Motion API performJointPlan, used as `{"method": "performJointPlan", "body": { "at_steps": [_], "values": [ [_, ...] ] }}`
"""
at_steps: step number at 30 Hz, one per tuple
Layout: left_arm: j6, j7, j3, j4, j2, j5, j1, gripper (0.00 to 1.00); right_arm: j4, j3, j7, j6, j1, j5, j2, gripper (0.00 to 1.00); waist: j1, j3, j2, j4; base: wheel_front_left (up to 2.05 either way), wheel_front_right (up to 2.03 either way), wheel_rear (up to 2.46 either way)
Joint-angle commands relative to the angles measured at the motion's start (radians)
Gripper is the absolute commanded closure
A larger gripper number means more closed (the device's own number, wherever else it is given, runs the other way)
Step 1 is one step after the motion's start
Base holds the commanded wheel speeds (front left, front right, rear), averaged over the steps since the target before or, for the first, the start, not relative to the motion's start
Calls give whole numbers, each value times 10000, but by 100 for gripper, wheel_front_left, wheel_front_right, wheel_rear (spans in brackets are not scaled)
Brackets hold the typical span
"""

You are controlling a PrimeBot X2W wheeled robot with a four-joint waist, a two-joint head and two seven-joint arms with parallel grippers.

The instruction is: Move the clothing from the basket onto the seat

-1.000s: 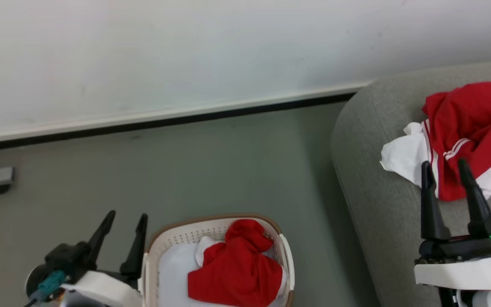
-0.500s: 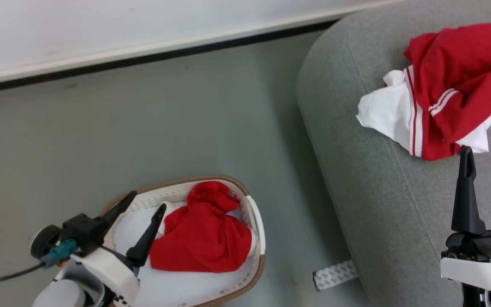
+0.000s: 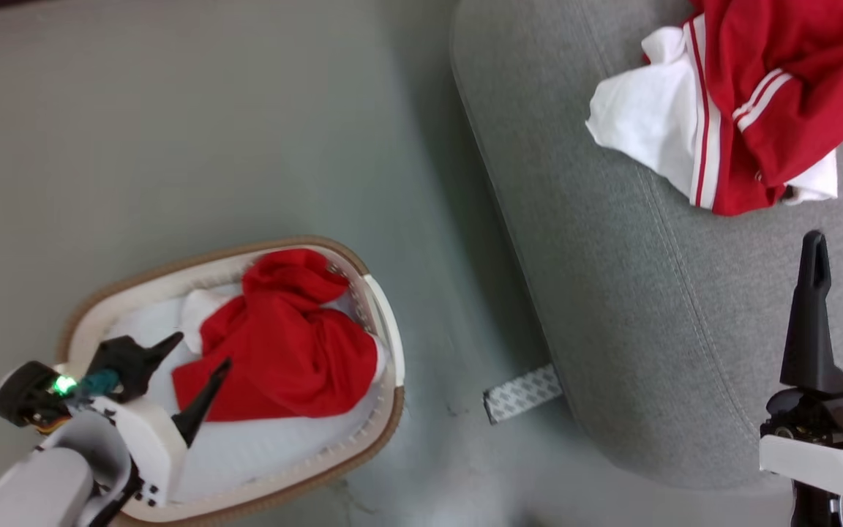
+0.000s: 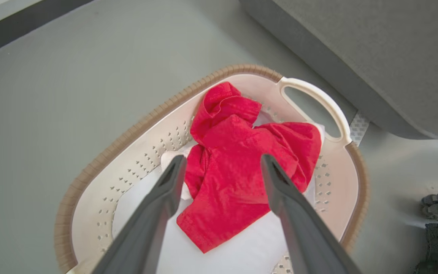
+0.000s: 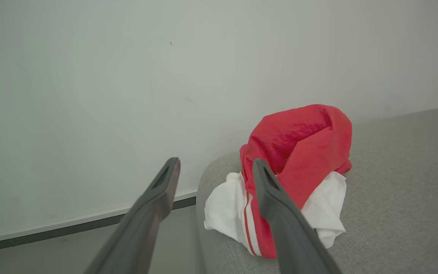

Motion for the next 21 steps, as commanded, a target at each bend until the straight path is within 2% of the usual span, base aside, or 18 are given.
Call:
{"method": "performJointPlan", "body": {
  "at_steps": [1, 8, 15, 21],
  "values": [
    [16, 68, -39, 60, 141, -79, -159, 0, -68, 23, 7, -23, -108, 37, -1, 0, -3, 432, -1, -275, 0, 0, 0],
    [14, 1110, -1277, 674, 717, -270, -995, 0, -483, 172, 7, -23, -433, 177, -3, 0, -3, 1162, -1, -532, 0, 0, 0],
    [16, 1832, -1857, 1585, 1080, -371, -1708, 0, -956, 351, 7, -23, -579, 428, 0, 0, -3, 1733, -1, -937, 0, 0, 0],
    [14, 2142, -2450, 2083, 1024, -464, -2448, 0, -1319, 151, 8, -23, -292, 579, 0, 0, -3, 2076, -1, -918, 0, 0, 0]
  ]
}}
